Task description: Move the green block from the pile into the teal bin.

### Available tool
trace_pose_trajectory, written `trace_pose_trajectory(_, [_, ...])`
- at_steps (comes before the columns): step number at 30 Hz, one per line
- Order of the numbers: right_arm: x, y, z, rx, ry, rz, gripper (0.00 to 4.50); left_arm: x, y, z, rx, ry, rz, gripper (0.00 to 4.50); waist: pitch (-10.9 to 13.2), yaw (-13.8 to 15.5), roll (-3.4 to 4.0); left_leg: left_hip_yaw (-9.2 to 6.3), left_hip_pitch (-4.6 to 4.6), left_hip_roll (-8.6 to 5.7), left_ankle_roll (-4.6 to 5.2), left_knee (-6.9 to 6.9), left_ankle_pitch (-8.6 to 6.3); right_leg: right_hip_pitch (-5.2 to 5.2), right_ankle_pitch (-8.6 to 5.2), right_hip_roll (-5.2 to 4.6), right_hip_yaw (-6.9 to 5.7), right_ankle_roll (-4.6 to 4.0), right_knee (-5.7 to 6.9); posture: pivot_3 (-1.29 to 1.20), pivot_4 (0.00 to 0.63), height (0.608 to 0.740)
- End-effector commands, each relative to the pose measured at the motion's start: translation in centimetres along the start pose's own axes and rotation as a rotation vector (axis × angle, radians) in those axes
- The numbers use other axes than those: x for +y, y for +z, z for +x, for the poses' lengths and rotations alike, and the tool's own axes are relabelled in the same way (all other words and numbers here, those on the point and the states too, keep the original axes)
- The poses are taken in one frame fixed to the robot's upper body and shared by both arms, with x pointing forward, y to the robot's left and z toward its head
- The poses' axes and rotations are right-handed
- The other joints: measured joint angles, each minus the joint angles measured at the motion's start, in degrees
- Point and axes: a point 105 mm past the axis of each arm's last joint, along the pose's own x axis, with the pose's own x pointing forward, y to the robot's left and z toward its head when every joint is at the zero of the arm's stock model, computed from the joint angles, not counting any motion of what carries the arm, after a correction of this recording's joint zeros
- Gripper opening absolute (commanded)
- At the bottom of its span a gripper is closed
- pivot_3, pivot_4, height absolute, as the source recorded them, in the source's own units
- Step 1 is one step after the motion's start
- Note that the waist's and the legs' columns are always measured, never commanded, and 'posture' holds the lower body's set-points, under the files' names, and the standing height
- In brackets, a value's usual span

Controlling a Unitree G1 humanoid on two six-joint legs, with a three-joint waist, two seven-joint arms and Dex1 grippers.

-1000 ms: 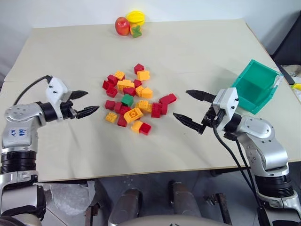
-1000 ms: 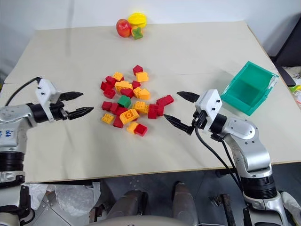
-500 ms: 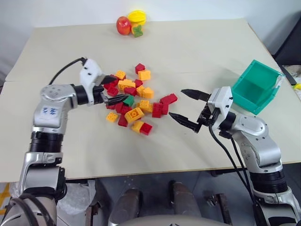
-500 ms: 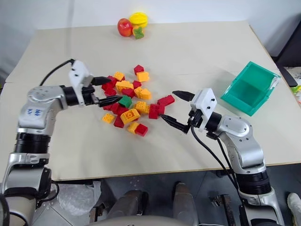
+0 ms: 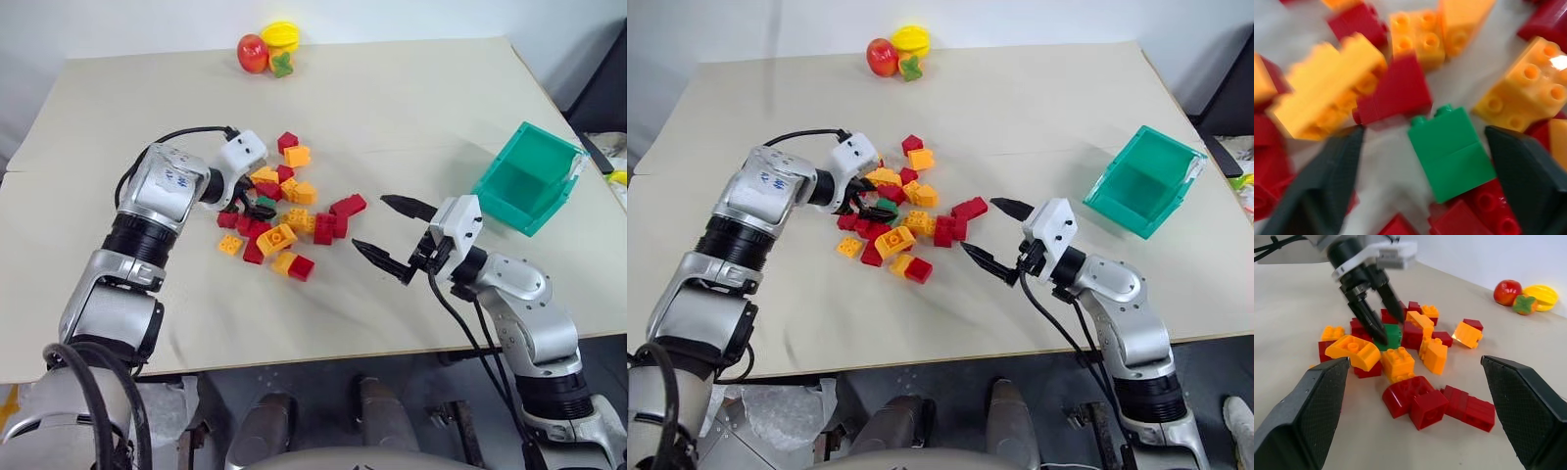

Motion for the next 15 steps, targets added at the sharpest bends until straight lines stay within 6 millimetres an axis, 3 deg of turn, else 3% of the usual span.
trace_pose_trajectory(1, [0.2,1.6,-0.1,-0.058,-0.015,-0.048,4.5,0.5,0.5,-0.2,-0.002,0.017,0.008,2.64,0.0,0.0,0.0,0.0,0.0,0.0,0.0,0.0,0.0,0.0,0.0,0.0,0.0,0.0,0.0,0.0,0.15,0.74])
trace_pose_trajectory(5, [0.2,1.6,-0.4,-0.053,-0.025,-0.054,4.5,0.6,0.6,-0.6,-0.02,0.008,0.011,1.49,0.0,-0.1,0.0,0.01,0.0,0.03,-0.01,-0.03,0.0,-0.03,0.0,0.02,0.0,0.0,0.0,0.0,0.15,0.74])
trace_pose_trajectory(9, [0.0,1.7,-0.8,-0.048,-0.036,-0.062,4.5,1.4,2.6,-2.0,-0.174,0.037,0.026,1.51,0.0,0.0,-0.01,0.01,-0.01,0.02,0.0,-0.01,0.0,-0.03,0.0,0.0,0.01,0.0,-0.01,0.0,0.15,0.74])
trace_pose_trajectory(11, [-0.5,1.8,-1.3,-0.04,-0.051,-0.067,4.5,1.1,5.3,-3.7,-0.383,-0.001,0.046,1.51,0.0,0.0,-0.01,-0.01,-0.02,0.03,0.0,-0.01,0.0,-0.03,0.0,-0.01,0.0,0.0,-0.02,0.0,0.15,0.74])
trace_pose_trajectory(13, [-1.0,1.7,-2.1,-0.017,-0.066,-0.079,4.5,-0.8,7.6,-5.0,-0.57,-0.111,0.119,1.51,0.0,0.0,-0.01,-0.02,-0.04,0.03,-0.01,-0.01,0.0,-0.03,0.0,-0.02,-0.02,0.0,-0.05,0.0,0.15,0.74])
trace_pose_trajectory(15, [-1.8,1.6,-2.9,0.008,-0.09,-0.098,4.5,-3.4,8.6,-4.8,-0.644,-0.236,0.215,1.51,0.0,0.4,-0.01,-0.04,-0.07,0.01,0.0,0.0,0.0,-0.03,0.0,-0.07,-0.05,0.0,-0.08,0.0,0.15,0.74])
